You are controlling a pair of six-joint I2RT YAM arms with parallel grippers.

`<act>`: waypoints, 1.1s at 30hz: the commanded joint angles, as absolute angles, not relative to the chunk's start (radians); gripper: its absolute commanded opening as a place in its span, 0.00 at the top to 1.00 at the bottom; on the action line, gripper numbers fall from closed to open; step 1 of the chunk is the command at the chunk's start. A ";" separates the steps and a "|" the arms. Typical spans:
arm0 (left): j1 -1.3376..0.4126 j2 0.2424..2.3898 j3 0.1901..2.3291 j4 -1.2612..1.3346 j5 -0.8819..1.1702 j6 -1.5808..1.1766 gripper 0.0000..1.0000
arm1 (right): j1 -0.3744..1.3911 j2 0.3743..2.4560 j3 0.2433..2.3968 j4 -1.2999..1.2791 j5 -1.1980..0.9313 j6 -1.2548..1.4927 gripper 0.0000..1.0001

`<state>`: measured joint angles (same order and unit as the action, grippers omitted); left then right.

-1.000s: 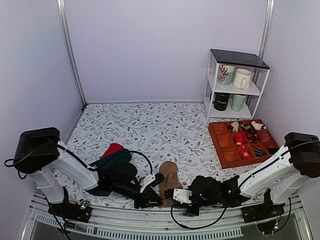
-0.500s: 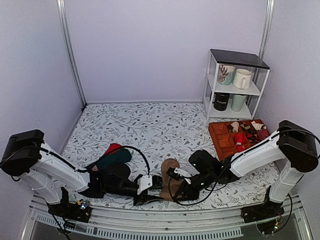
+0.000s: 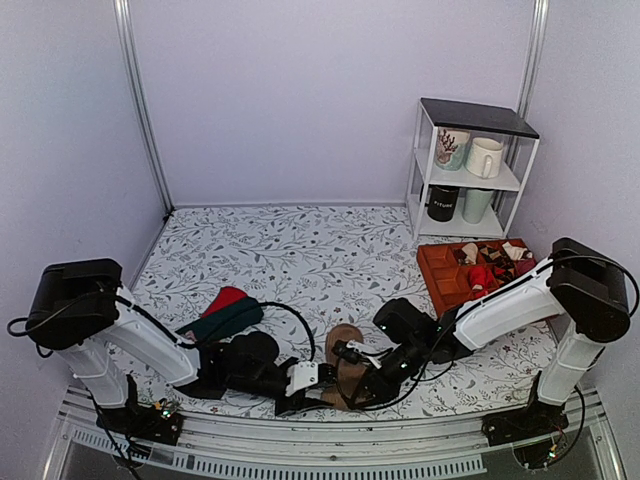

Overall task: Roll the socks
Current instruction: Roll a pair of socks at the center of the board.

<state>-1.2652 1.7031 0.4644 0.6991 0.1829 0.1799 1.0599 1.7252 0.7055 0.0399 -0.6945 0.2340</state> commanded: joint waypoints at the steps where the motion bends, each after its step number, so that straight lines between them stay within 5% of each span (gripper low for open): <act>1: -1.272 1.746 0.502 0.728 0.241 0.178 0.62 | 1.056 1.772 0.705 -0.057 -0.702 0.257 0.84; 11: -1.274 1.829 0.537 0.703 0.325 0.124 1.00 | 1.052 1.774 0.701 -0.032 -0.715 0.269 0.84; 17: -1.263 1.832 0.560 0.571 0.280 -0.012 1.00 | 1.052 1.714 0.705 -0.041 -0.661 0.260 0.73; 22: -1.226 1.880 0.576 0.384 0.338 -0.183 1.00 | 1.054 1.463 0.608 0.058 -0.525 0.220 0.44; 28: -1.171 1.906 0.528 0.334 0.467 -0.349 1.00 | 1.134 1.161 0.422 0.234 -0.327 0.061 0.39; 33: -1.117 1.904 0.494 0.330 0.514 -0.407 1.00 | 1.306 1.108 0.347 0.319 -0.094 -0.109 0.38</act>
<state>-1.1572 1.8385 0.5735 0.6025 0.4908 -0.3122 1.2057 1.1236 0.4000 0.2161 -0.3225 0.0578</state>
